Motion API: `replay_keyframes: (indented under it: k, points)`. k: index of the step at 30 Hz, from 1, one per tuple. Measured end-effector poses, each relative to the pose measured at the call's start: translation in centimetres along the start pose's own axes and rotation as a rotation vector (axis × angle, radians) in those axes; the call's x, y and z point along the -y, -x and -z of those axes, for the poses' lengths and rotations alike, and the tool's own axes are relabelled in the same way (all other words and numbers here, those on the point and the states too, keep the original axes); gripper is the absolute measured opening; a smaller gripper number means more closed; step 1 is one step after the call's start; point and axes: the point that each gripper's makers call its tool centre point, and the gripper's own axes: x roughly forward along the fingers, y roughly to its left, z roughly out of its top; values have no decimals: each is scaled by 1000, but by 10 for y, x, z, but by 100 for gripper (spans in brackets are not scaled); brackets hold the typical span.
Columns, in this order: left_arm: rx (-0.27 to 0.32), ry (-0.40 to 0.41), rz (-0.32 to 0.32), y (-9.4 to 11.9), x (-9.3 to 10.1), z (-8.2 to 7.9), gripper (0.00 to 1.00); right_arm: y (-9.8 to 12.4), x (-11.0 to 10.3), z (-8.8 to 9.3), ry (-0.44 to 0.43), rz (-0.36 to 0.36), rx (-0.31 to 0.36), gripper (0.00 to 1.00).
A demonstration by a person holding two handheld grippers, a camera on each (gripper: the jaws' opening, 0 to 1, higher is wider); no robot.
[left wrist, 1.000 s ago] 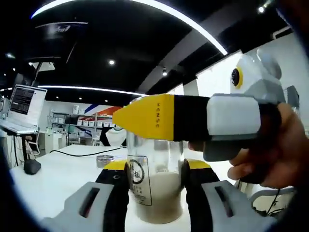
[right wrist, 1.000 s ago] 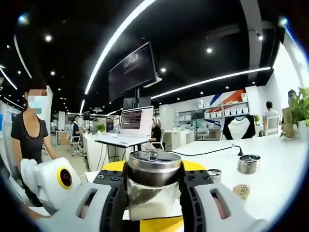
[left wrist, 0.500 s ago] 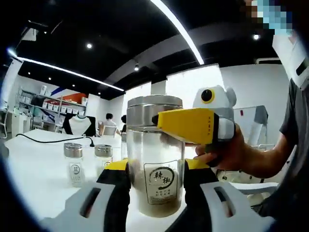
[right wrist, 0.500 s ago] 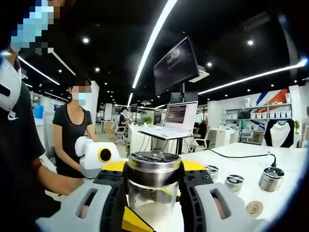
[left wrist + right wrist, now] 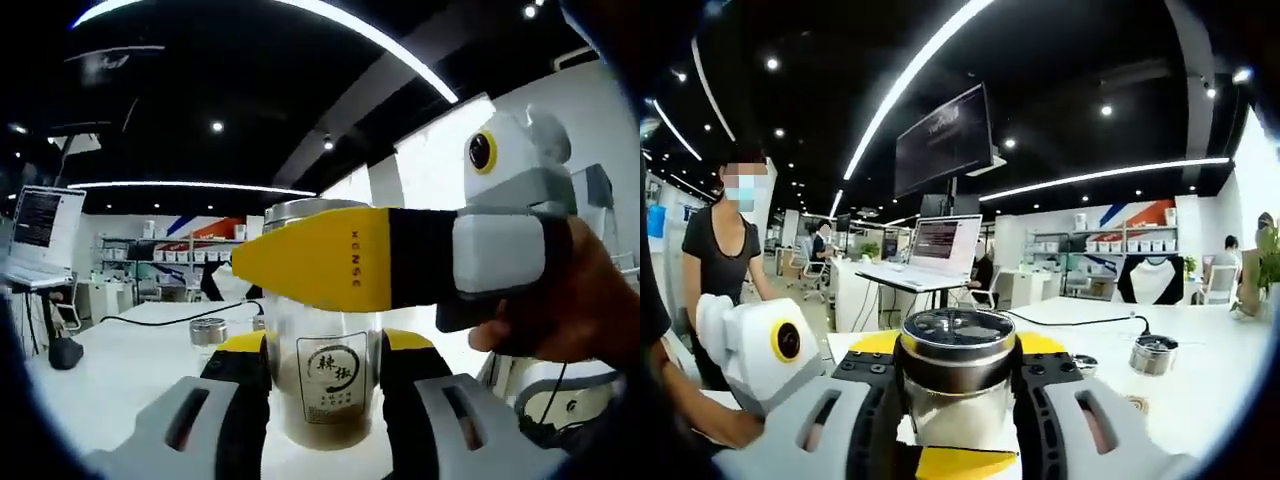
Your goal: Rotate the seasoning bottle until the label or dispensing opening points toward the visible target arrow and the bottle remains upright within the marked orientation range
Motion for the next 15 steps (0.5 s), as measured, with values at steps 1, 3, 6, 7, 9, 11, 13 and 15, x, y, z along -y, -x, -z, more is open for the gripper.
replay_keyframes:
  k: [1, 3, 6, 7, 9, 11, 13, 15]
  points:
    - [12, 13, 29, 0, 2, -2, 44, 1, 1, -1, -2, -2, 3, 40]
    - [5, 35, 89, 1, 5, -1, 44, 3, 1, 0, -21, -86, -8, 40]
    - [3, 131, 235, 4, 16, -1, 44, 8, 1, -1, -108, -202, -9, 40]
    - [14, 159, 262, 5, 19, -2, 44, 11, -1, -5, -156, -257, 15, 40]
    - [29, 203, 285, 5, 20, -5, 45, 14, -3, -8, -185, -320, 35, 40]
    - [16, 205, 322, 4, 25, -1, 46, 19, -9, -8, -166, -397, 19, 40]
    - [9, 192, 316, 3, 29, -1, 45, 19, -10, -8, -155, -397, 22, 40]
    - [-34, 164, 287, 3, 29, 4, 45, 19, -11, -5, -148, -400, 12, 40]
